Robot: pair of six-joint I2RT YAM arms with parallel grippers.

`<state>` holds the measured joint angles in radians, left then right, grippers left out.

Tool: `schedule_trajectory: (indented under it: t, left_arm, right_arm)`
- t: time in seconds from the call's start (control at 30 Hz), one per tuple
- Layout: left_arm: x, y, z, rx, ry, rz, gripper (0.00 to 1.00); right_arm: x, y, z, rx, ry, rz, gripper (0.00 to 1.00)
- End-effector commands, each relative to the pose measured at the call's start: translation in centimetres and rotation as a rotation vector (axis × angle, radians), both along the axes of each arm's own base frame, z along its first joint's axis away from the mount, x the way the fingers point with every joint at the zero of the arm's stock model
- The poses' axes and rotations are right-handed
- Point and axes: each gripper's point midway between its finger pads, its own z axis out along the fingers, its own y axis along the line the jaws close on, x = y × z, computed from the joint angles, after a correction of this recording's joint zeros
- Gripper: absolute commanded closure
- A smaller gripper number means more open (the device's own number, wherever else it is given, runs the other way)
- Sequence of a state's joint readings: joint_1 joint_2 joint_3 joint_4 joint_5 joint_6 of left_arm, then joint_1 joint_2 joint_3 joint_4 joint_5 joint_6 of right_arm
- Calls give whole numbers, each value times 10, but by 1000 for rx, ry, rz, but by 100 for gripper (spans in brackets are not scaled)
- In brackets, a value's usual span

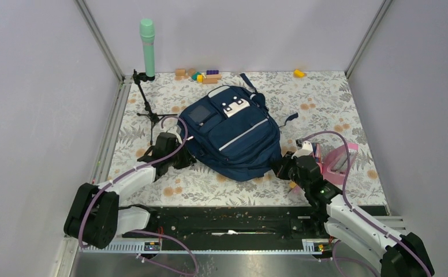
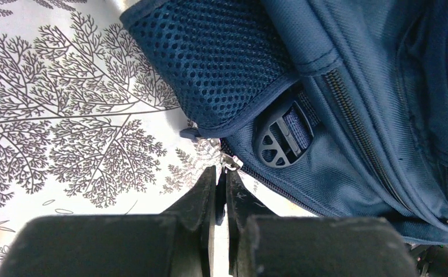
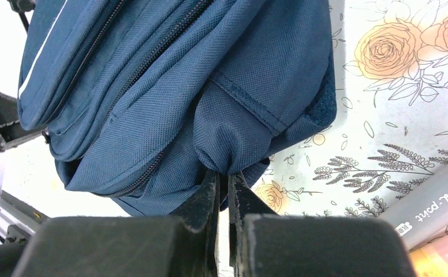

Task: Pack the student bag
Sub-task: Zip the student bag at the center of the board.

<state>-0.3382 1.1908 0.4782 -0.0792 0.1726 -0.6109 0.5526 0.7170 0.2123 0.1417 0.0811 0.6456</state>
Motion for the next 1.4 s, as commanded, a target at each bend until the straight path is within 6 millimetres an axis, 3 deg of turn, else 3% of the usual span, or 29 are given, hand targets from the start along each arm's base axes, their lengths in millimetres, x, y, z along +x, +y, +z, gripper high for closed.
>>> schedule_trajectory:
  t: [0.0, 0.23, 0.43, 0.57, 0.63, 0.8, 0.9, 1.0, 1.07, 1.23, 1.37]
  left_arm:
    - [54, 46, 13, 135, -119, 210, 100]
    - [85, 34, 24, 133, -137, 168, 100]
    - [116, 26, 40, 120, -164, 178, 100]
    - [134, 23, 50, 130, -187, 177, 100]
    - [138, 23, 54, 136, -192, 175, 92]
    - [139, 25, 64, 148, -198, 174, 42]
    - [132, 34, 69, 184, -191, 199, 20]
    - [124, 40, 81, 193, -205, 209, 11]
    - [117, 40, 91, 181, -215, 206, 9]
    - [99, 21, 127, 69, -256, 118, 4]
    - [87, 1, 151, 21, -229, -18, 3]
  right_arm:
    - [13, -21, 20, -102, -102, -54, 100]
    - [-13, 8, 9, -126, -80, 73, 100]
    - [-27, 45, 6, -115, -70, 180, 100]
    - [-31, 77, 18, -108, -92, 258, 100]
    - [-35, 94, 24, -104, -108, 298, 100]
    - [-46, 136, 31, -85, -111, 390, 99]
    - [-47, 149, 36, -74, -113, 417, 77]
    - [-41, 146, 43, -109, -129, 401, 41]
    - [-35, 138, 50, -159, -133, 395, 28]
    - [-26, 111, 67, -194, -123, 433, 20]
    - [-14, 78, 82, -266, -139, 424, 16]
